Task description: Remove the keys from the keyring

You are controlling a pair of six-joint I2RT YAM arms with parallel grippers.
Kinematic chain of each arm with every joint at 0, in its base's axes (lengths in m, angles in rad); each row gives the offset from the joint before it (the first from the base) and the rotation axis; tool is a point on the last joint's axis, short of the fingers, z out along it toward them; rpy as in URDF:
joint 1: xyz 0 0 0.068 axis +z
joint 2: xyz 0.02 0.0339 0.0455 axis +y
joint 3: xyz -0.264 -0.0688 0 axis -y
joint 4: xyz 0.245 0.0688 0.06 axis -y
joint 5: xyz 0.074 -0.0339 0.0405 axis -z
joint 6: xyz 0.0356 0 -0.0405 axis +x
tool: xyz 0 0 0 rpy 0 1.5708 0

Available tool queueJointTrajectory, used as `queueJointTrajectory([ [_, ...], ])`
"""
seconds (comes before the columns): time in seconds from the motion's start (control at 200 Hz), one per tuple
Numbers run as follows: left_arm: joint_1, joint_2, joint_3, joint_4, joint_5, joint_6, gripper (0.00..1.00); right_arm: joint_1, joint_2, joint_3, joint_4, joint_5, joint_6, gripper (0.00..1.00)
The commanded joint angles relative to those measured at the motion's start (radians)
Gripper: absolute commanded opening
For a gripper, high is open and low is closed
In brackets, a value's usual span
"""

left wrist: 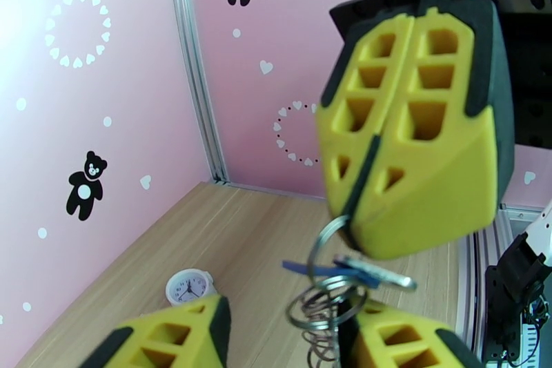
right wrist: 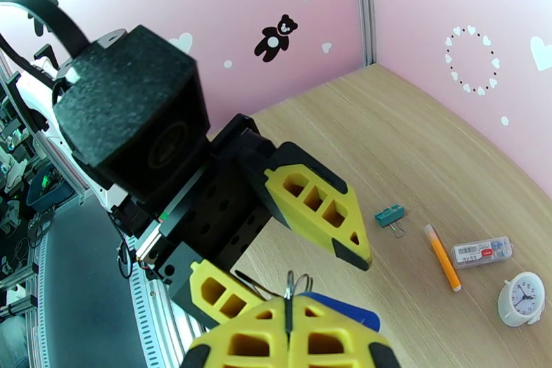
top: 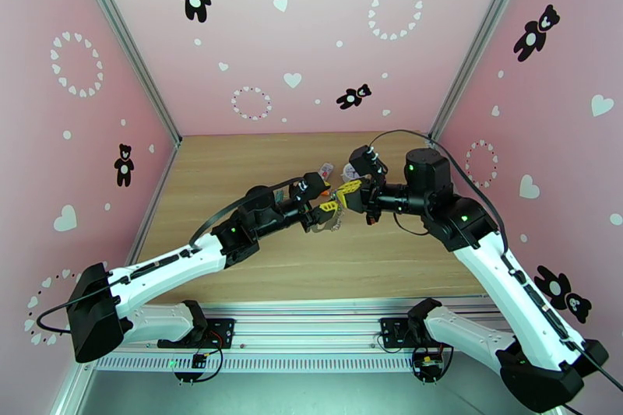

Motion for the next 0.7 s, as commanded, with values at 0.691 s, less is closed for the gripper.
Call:
queueJointTrajectory([
  [0.691,-0.010,-0.017,-0.026,0.040,-0.072,-0.028,0.25,-0.003,-0.010,0.004,0.025,0.038,0.015,0.00],
])
